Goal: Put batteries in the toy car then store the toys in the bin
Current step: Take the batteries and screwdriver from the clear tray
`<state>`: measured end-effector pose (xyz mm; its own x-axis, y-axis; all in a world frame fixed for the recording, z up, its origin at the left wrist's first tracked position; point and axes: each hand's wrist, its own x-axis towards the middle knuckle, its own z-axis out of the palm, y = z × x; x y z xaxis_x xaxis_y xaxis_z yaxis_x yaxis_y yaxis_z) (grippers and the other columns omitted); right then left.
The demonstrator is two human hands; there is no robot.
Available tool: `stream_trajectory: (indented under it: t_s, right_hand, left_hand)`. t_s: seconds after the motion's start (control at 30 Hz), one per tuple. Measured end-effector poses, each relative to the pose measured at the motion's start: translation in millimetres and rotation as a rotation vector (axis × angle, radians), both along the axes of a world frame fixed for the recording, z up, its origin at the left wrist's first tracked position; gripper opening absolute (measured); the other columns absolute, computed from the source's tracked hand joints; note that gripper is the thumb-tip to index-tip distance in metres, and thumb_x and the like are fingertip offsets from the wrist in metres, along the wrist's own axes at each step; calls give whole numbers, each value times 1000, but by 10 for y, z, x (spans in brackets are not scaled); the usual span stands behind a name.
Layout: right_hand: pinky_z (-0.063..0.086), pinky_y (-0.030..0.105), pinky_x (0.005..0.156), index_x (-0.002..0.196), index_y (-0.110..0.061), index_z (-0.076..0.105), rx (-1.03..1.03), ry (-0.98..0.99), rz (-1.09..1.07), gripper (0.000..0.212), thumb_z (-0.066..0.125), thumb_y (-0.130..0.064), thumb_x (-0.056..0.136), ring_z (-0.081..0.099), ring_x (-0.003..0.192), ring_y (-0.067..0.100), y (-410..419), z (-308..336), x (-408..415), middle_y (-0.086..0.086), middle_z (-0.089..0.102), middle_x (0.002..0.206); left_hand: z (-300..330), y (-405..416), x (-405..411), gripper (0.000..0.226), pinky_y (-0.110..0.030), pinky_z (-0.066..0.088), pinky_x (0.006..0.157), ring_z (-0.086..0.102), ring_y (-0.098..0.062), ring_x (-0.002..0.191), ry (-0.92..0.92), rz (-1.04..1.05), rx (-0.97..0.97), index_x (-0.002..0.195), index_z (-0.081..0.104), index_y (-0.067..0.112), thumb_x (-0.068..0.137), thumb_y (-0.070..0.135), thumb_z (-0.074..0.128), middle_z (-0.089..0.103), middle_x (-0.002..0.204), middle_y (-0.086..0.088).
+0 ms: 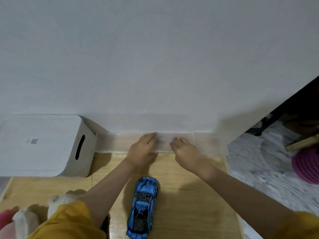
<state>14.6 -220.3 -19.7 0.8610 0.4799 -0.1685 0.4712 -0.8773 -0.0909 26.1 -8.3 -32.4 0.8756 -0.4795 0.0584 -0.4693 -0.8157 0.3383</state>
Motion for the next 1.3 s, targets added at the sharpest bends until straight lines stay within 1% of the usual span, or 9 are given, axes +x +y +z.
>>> stream_trajectory:
  t_s: [0.13, 0.33, 0.5, 0.6, 0.73, 0.87, 1.0, 1.13, 1.3]
  right_hand:
    - [46, 42, 97, 130, -2, 48, 50, 35, -31, 50, 47, 5, 80, 39, 129, 36, 27, 102, -2, 22, 37, 145]
    - [50, 39, 86, 117, -8, 57, 23, 100, -59, 40, 49, -5, 78, 53, 115, 29, 29, 282, 86, 11, 53, 129]
    - [45, 34, 96, 125, -18, 58, 133, 131, -127, 41, 51, -15, 85, 50, 122, 20, -58, 563, 215, -2, 56, 131]
    - [44, 32, 94, 125, -16, 58, 260, 55, -132, 35, 52, -15, 90, 49, 121, 19, -147, 573, 211, 1, 56, 127]
    - [51, 31, 67, 93, -8, 70, 426, -359, -151, 20, 75, -6, 73, 60, 79, 29, -173, 483, 226, 7, 62, 86]
    - [38, 26, 58, 72, -9, 62, 508, -538, -257, 9, 66, -14, 78, 54, 61, 26, -92, 353, 184, 4, 56, 68]
    - [51, 32, 52, 82, -12, 63, 504, -355, -191, 21, 49, -26, 87, 59, 73, 25, 16, 38, 17, 4, 59, 78]
    - [56, 37, 73, 104, -13, 65, 334, -160, -69, 38, 41, -38, 89, 62, 90, 28, 65, -187, 0, 7, 65, 100]
    - [48, 36, 88, 117, -16, 58, 215, -171, 129, 42, 38, -43, 93, 58, 104, 24, 126, -259, 143, 4, 61, 118]
  left_hand:
    - [-17, 6, 7, 65, -31, 60, 59, 60, -28, 112, -47, -16, 28, 116, 59, 9, 59, 23, 87, 60, 127, -11]
    - [-15, -12, 1, 66, -32, 60, 59, 60, -28, 113, -68, 0, 21, 116, 59, 6, 59, 22, 87, 61, 126, -11]
    - [79, -69, 35, 80, -45, 53, 89, 58, -33, 111, -158, 11, 84, 122, 52, 1, 51, 18, 86, 59, 120, -16]
    - [90, -39, 15, 88, -51, 47, 95, 48, -33, 113, -249, 67, 109, 130, 40, 3, 60, 39, 81, 46, 122, -17]
    - [48, 96, -75, 92, -54, 40, 100, 45, -31, 121, -338, 64, 200, 135, 38, 5, 72, 70, 56, 42, 130, -15]
    - [118, 194, -75, 98, -57, 37, 101, 39, -26, 129, -376, 53, 227, 138, 36, 7, 64, 58, 77, 50, 137, -11]
    - [206, 231, -37, 107, -59, 36, 100, 33, -24, 134, -347, 41, 269, 141, 33, 7, 58, 59, 79, 49, 141, -10]
    - [233, 247, -3, 113, -60, 35, 101, 29, -22, 137, -319, 43, 305, 143, 31, 7, 56, 64, 77, 43, 146, -9]
    - [191, 293, 48, 107, -59, 30, 104, 27, -22, 140, -299, 20, 315, 145, 29, 9, 67, 74, 60, 31, 151, -8]
